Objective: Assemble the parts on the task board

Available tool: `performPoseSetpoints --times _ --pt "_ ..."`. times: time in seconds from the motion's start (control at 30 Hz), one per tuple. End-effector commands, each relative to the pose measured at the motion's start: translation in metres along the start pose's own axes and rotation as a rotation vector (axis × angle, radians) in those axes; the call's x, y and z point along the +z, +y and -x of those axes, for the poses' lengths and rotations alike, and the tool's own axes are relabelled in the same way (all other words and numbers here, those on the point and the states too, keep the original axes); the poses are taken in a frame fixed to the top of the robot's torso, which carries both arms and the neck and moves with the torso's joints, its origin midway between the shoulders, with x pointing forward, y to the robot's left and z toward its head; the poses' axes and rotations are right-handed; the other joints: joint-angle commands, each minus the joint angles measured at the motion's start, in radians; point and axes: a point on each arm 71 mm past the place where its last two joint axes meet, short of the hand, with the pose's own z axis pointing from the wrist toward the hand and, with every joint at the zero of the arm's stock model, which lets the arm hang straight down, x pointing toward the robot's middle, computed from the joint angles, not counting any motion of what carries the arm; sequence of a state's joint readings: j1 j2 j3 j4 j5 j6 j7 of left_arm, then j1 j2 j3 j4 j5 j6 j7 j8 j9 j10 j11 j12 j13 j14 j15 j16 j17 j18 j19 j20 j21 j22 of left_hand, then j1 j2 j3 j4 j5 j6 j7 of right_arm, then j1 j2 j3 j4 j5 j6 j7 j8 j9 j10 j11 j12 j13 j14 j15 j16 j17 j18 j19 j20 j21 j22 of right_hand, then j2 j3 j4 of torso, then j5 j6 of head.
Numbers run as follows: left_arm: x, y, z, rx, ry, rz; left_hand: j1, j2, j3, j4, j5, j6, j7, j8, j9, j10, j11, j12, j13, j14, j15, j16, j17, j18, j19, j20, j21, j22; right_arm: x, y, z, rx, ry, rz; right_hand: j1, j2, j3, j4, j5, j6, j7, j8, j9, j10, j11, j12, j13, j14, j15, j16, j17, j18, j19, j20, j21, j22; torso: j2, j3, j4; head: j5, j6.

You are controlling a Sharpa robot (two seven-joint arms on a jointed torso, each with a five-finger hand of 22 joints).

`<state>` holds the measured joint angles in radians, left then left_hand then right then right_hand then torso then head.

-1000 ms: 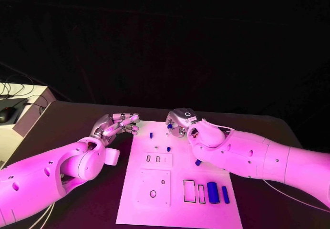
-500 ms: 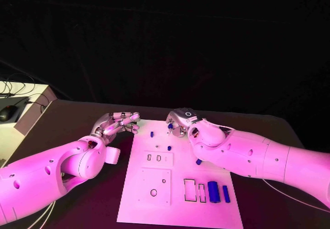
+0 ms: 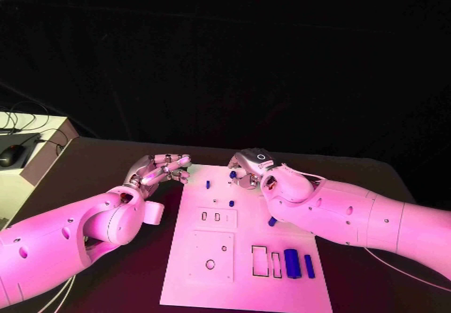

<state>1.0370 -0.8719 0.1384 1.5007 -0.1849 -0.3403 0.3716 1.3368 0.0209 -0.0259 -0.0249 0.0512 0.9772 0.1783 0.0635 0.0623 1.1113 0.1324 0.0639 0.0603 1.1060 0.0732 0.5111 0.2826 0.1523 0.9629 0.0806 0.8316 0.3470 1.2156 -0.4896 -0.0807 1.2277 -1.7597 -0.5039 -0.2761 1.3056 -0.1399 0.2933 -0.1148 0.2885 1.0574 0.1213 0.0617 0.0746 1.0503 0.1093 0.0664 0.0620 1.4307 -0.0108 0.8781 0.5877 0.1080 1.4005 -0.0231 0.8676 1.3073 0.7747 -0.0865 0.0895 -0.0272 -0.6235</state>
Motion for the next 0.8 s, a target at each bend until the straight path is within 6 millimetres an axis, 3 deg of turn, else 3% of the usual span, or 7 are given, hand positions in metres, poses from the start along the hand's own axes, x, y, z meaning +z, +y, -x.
performPoseSetpoints --times 0.03,0.23,0.33,0.47,0.53,0.67,0.8 --pt "0.000 -0.001 -0.001 -0.007 0.011 -0.006 0.000 0.006 -0.001 -0.007 -0.002 -0.007 -0.003 -0.001 0.000 -0.005 0.000 -0.004 0.000 -0.008 0.002 -0.006 -0.002 0.007 -0.006 0.001 0.006 -0.001 -0.005 -0.002 0.004 0.026 -0.038 0.011 0.004 -0.004 -0.001 0.008 -0.006 -0.005 0.002 0.001 0.001 0.001 -0.003 0.000 0.000 0.006 0.001 -0.005 -0.001 0.015 0.006 0.001 -0.006 0.099 0.000 0.0006 -0.0009 -0.001 0.003" --pt "0.001 0.000 0.000 -0.008 0.010 -0.005 0.000 0.006 -0.001 -0.007 -0.002 -0.007 -0.003 -0.001 0.000 -0.005 0.000 -0.004 0.000 -0.008 0.002 -0.006 -0.002 0.007 -0.006 0.001 0.006 -0.001 -0.021 -0.014 0.016 0.106 -0.086 0.006 -0.001 0.001 0.020 0.008 -0.002 -0.008 0.005 0.001 0.001 0.082 -0.020 0.002 0.000 0.009 -0.010 -0.002 0.001 0.005 0.012 -0.007 0.014 0.106 0.000 0.0009 -0.0020 -0.005 0.008" --pt "0.002 0.000 0.000 -0.009 0.010 -0.005 0.000 0.006 -0.001 -0.007 -0.002 -0.007 -0.003 -0.001 0.000 -0.005 0.000 -0.004 0.000 -0.008 0.002 -0.006 -0.002 0.007 -0.006 0.001 0.006 -0.001 -0.031 -0.026 0.028 0.167 -0.114 -0.008 0.017 0.007 0.030 -0.008 0.005 -0.016 0.028 0.001 -0.002 0.228 -0.058 0.059 0.021 0.006 -0.032 -0.006 0.002 -0.003 0.007 -0.020 0.023 0.107 -0.002 0.0013 -0.0051 -0.010 0.012" --pt "0.002 0.001 0.000 -0.009 0.009 -0.005 0.000 0.006 -0.001 -0.007 -0.002 -0.007 -0.003 -0.001 0.000 -0.005 0.000 -0.004 0.000 -0.008 0.002 -0.006 -0.002 0.007 -0.006 0.001 0.006 -0.001 -0.043 -0.047 0.042 0.217 -0.091 -0.052 0.017 -0.003 -0.017 -0.013 -0.004 -0.018 0.025 0.005 -0.002 0.329 -0.092 0.145 0.100 0.010 -0.056 -0.023 -0.005 -0.016 -0.008 -0.044 0.000 0.101 -0.006 0.0029 -0.0120 -0.017 0.017" --pt "0.002 0.001 0.001 -0.008 0.008 -0.004 0.001 0.007 -0.001 -0.008 -0.002 -0.005 -0.004 -0.001 0.000 -0.005 -0.001 -0.004 0.000 -0.008 0.001 -0.005 -0.002 0.007 -0.006 0.001 0.008 -0.003 -0.049 -0.057 0.046 0.229 -0.060 -0.078 0.034 0.025 -0.123 0.002 -0.003 -0.035 0.027 0.005 -0.001 0.208 -0.097 0.408 0.408 0.014 -0.057 -0.019 0.010 -0.044 -0.002 -0.070 0.033 0.106 -0.010 0.0040 -0.0164 -0.017 0.019" --pt "0.003 0.003 0.001 -0.009 0.005 -0.004 0.001 0.007 -0.001 -0.009 -0.002 -0.008 -0.003 -0.001 0.000 -0.007 0.000 -0.004 0.000 -0.008 0.002 -0.005 -0.002 0.007 -0.006 0.001 0.009 -0.004 -0.060 -0.077 0.049 0.235 0.016 -0.122 0.030 0.030 -0.178 0.018 0.030 -0.052 0.027 0.010 0.009 0.082 -0.088 0.720 0.739 0.015 -0.052 0.056 0.081 -0.045 0.023 -0.058 0.129 0.127 -0.013 0.0083 -0.0219 -0.023 0.024" --pt "0.003 0.007 0.002 -0.010 0.002 0.002 0.002 0.008 0.000 -0.009 -0.002 -0.009 -0.003 -0.001 0.000 -0.007 0.000 -0.004 0.000 -0.009 0.002 -0.006 -0.002 0.007 -0.007 0.001 0.009 -0.004 -0.068 -0.091 0.048 0.233 0.087 -0.158 0.019 0.029 -0.198 0.037 0.028 -0.060 0.030 0.009 0.021 0.095 -0.080 0.912 0.956 -0.001 -0.044 0.160 0.160 -0.040 0.049 -0.045 0.219 0.144 -0.014 0.0125 -0.0252 -0.025 0.027"
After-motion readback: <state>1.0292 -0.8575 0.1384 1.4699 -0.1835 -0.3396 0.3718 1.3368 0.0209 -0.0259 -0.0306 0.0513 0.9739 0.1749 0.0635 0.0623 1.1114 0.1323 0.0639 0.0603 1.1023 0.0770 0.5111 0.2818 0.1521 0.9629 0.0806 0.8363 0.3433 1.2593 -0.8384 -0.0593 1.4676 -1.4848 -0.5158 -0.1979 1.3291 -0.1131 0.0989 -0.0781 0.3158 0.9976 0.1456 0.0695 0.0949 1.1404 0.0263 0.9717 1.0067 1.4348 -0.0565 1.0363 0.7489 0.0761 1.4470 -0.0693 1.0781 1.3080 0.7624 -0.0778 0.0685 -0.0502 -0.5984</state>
